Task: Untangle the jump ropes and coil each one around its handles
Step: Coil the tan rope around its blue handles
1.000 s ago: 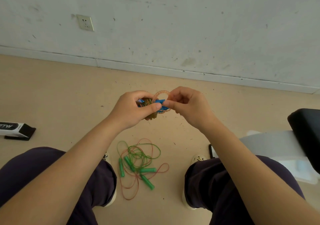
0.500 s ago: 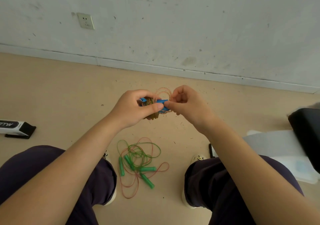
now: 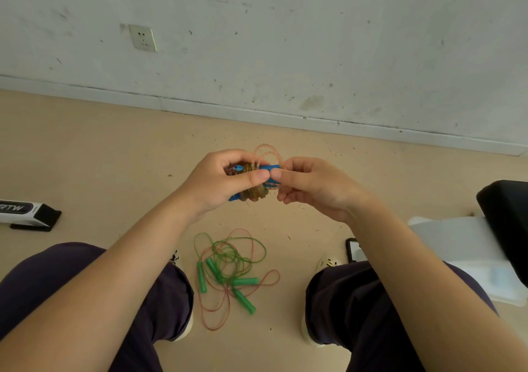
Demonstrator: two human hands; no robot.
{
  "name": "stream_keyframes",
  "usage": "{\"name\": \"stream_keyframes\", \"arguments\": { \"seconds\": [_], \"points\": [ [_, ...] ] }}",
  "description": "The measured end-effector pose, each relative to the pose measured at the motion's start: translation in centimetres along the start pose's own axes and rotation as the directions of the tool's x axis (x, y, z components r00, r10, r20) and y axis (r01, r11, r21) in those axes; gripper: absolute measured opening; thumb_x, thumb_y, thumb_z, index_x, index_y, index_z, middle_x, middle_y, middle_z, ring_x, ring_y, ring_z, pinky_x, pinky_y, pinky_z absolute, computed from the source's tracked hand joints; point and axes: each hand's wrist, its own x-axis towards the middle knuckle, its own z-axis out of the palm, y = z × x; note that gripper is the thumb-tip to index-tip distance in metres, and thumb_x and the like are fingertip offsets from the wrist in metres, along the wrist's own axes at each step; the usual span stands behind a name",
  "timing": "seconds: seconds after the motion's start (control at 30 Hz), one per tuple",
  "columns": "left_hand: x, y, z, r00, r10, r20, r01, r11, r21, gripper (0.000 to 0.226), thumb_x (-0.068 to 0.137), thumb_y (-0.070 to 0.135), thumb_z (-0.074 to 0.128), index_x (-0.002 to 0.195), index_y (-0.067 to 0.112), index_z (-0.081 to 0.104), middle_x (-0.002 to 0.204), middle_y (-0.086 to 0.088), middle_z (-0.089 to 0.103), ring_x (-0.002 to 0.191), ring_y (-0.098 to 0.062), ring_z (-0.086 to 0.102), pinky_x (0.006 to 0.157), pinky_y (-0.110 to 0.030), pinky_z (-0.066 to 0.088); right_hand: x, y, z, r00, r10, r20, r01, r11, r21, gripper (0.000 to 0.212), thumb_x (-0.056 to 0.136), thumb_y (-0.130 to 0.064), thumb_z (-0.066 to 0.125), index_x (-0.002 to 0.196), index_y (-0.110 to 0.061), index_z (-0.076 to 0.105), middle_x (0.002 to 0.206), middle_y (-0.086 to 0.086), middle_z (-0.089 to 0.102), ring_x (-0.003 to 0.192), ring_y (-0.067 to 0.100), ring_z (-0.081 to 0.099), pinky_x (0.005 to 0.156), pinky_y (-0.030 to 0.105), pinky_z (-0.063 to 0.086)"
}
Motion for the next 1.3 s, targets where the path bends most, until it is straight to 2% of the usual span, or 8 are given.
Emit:
{"name": "stream_keyframes", "arguments": {
  "seconds": [0.17,0.4,0.53,0.7,0.8,0.93,1.07,1.3],
  "points": [
    [0.3,0.1,-0.5,1.000,-0.019,-0.009,0.019,0.999,-0.040,0.032,0.074,0.034,0.084,0.096,0.014,0.074,0.080,-0.009,0.073,0.064,-0.022,0.066,0.053,-0.026,0.050,-0.3,-0.4,-0.6,0.998,-0.045,-0.042,0.037,0.982,-0.183,0.038,0.072,-0.041,0.072,0.064,-0.012,0.050,0.059,0.005,0.052,0.058,0.018,0.056,0.057,0.024,0.047],
    [0.4,0.7,-1.4,0.993,-0.114,0.007,0.114,0.993,0.006,0.040,0.070,0.040,0.076,0.099,0.013,0.072,0.072,-0.007,0.073,0.057,-0.022,0.066,0.049,-0.028,0.047,0.1,-0.2,-2.2,0.962,-0.195,-0.190,0.212,0.975,0.073,0.028,0.087,-0.001,0.065,0.070,-0.010,0.045,0.062,0.002,0.059,0.061,0.016,0.064,0.061,0.026,0.054],
    [0.4,0.8,-1.2,0.987,-0.149,0.067,0.142,0.985,0.102,0.020,0.083,0.028,0.078,0.094,0.013,0.068,0.073,-0.004,0.072,0.059,-0.022,0.066,0.049,-0.029,0.049,0.6,0.1,-1.9,0.893,-0.258,-0.369,0.300,0.952,0.060,0.028,0.088,0.002,0.066,0.074,-0.011,0.045,0.069,0.006,0.061,0.064,0.019,0.067,0.061,0.031,0.057],
    [0.0,0.3,-1.3,0.952,-0.232,0.202,0.185,0.956,0.228,0.024,0.085,0.030,0.075,0.099,0.018,0.061,0.089,-0.006,0.075,0.067,-0.021,0.071,0.058,-0.030,0.051,0.9,0.8,-0.3,0.894,-0.281,-0.349,0.329,0.940,0.087,0.024,0.094,0.002,0.059,0.082,-0.010,0.042,0.077,0.013,0.067,0.074,0.027,0.070,0.062,0.034,0.058],
    [0.0,0.1,-1.0,0.914,-0.253,0.316,0.187,0.956,0.224,0.022,0.090,0.033,0.071,0.109,0.024,0.065,0.091,-0.004,0.076,0.064,-0.021,0.067,0.062,-0.029,0.050,1.0,0.6,0.2,0.892,-0.310,-0.330,0.317,0.948,-0.034,0.022,0.097,-0.003,0.055,0.084,-0.011,0.038,0.072,0.015,0.066,0.062,0.028,0.067,0.053,0.034,0.054],
    [0.1,0.3,-1.2,0.918,-0.239,0.316,0.190,0.965,0.179,0.017,0.084,0.045,0.071,0.090,0.029,0.075,0.085,-0.005,0.074,0.055,-0.022,0.059,0.057,-0.029,0.047,1.4,0.7,0.5,0.849,-0.336,-0.407,0.267,0.939,-0.219,0.026,0.098,-0.012,0.057,0.081,-0.013,0.037,0.058,0.010,0.063,0.044,0.024,0.055,0.043,0.032,0.043],
    [0.1,0.4,-0.8,0.931,-0.219,0.292,0.184,0.972,0.145,0.041,0.072,0.055,0.073,0.090,0.018,0.076,0.081,-0.007,0.074,0.049,-0.022,0.055,0.050,-0.027,0.046,1.4,0.6,-0.3,0.797,-0.330,-0.506,0.234,0.941,-0.245,0.027,0.096,-0.020,0.061,0.081,-0.015,0.039,0.054,0.006,0.060,0.039,0.018,0.048,0.039,0.025,0.036],
    [0.7,-0.3,-0.9,0.939,-0.248,0.240,0.202,0.959,0.201,0.042,0.074,0.054,0.074,0.089,0.015,0.074,0.080,-0.007,0.073,0.047,-0.021,0.056,0.048,-0.028,0.046,1.8,1.1,-0.5,0.762,-0.329,-0.557,0.197,0.938,-0.285,0.027,0.095,-0.022,0.062,0.082,-0.014,0.039,0.055,0.006,0.056,0.040,0.011,0.043,0.043,0.024,0.037]
  ]
}}
